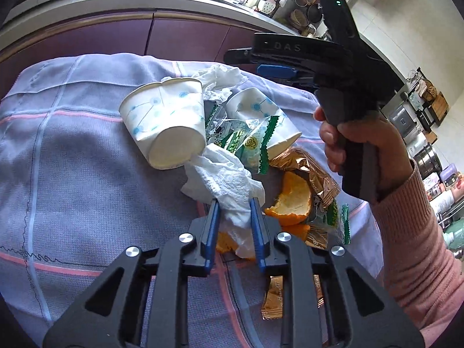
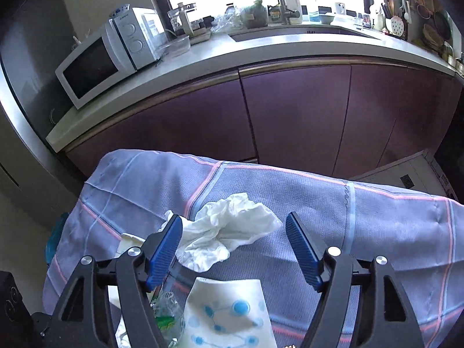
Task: Collect trash
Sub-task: 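Grasp a white tissue with the right tool while the left tool grasps another tissue, then carry both held tissues toward the teal wastebasket with both tools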
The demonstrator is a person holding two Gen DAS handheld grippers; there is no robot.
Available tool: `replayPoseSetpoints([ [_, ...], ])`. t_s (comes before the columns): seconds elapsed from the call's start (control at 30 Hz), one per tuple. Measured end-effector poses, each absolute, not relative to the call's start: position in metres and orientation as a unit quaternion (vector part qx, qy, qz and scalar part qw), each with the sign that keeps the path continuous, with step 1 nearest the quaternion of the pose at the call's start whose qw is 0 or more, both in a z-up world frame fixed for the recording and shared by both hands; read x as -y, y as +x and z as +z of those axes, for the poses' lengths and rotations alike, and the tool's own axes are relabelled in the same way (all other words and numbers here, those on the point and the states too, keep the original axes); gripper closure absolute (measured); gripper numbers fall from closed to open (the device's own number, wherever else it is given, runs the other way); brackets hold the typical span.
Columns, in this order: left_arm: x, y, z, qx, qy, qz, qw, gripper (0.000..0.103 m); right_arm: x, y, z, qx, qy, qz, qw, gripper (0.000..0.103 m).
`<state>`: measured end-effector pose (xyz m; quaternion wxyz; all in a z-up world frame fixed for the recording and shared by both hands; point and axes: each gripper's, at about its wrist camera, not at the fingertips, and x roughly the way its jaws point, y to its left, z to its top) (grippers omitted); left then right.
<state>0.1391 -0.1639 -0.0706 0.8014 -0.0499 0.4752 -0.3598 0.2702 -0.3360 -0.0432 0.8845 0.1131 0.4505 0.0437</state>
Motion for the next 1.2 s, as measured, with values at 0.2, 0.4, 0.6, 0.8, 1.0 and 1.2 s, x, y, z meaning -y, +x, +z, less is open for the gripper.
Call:
replayPoseSetpoints([
  [0.2,0.149,0.142,-0.068,-0.470,-0.070,-0.366,0.800,0.093,0.328,0.301,-0.064,-0.508,0.092,0.052,0.855,0.029],
  [0.4,0.136,0.138,-0.061,-0.455,-0.078,-0.375,0.804,0.093,0.322,0.305,-0.080,-0.533,0.064,0.050,0.842,0.061],
  [0.6,0.116,0.128,-0.050,-0.436,-0.083,-0.376,0.813,0.094,0.328,0.288,-0.066,-0.505,0.081,0.053,0.858,0.088],
  [0.8,0.085,0.117,-0.035,-0.408,-0.092,-0.366,0.831,0.094,0.336,0.254,-0.027,-0.430,0.111,0.049,0.895,0.089],
  [1.0,0.044,0.107,-0.022,-0.386,-0.098,-0.344,0.850,0.094,0.314,0.206,0.020,-0.357,0.116,0.086,0.923,0.089],
  [1.2,0.001,0.090,-0.013,-0.368,-0.094,-0.312,0.871,0.094,0.264,0.167,0.031,-0.337,0.118,0.158,0.920,0.089],
])
